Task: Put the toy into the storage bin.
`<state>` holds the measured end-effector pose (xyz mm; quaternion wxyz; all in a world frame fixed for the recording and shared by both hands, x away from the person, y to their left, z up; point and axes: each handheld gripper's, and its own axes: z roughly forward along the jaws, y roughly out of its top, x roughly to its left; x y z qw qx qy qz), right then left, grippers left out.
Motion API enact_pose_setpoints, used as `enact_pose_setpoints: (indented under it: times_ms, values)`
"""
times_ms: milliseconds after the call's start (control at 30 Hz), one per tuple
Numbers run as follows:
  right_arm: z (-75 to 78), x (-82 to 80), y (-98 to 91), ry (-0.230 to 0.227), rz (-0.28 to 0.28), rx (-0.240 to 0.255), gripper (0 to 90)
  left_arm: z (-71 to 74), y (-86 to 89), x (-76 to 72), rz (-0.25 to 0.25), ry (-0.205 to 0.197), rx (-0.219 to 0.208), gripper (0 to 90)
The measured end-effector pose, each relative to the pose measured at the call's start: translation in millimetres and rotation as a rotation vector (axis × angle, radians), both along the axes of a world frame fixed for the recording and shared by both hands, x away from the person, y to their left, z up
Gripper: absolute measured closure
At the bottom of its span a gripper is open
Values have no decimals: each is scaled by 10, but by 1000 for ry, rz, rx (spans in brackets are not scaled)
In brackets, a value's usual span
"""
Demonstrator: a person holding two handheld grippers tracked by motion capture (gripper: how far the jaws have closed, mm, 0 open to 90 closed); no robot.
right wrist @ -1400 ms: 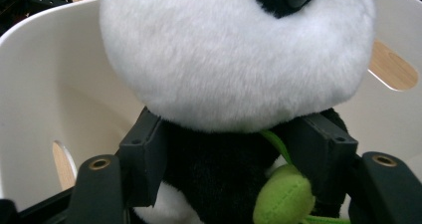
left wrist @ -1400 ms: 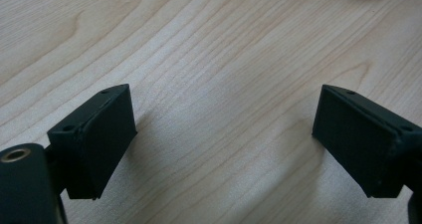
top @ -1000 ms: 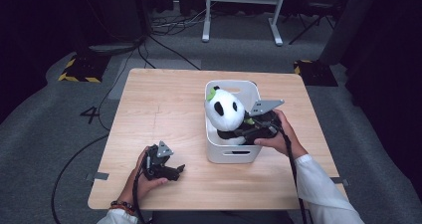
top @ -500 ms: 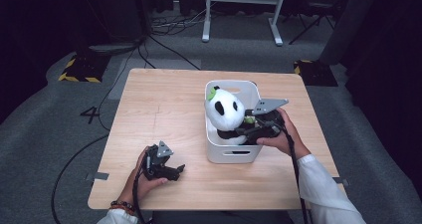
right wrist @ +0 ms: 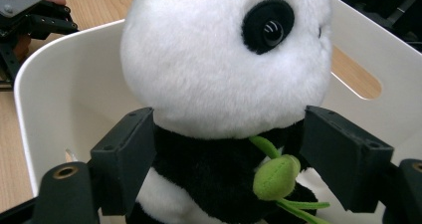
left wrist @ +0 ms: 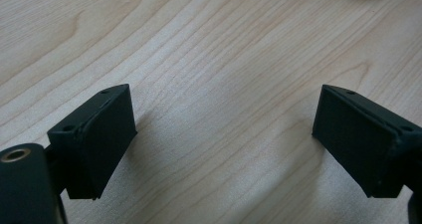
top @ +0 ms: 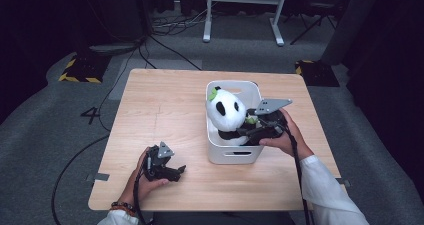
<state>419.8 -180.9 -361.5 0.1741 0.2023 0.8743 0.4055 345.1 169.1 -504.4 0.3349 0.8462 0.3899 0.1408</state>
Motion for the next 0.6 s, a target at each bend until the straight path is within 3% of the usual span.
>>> enact_pose_setpoints:
  times_ms: [600]
  values:
    - [69,-74,3,-38,8,-10,235,0,0,0,0,0,0,99]
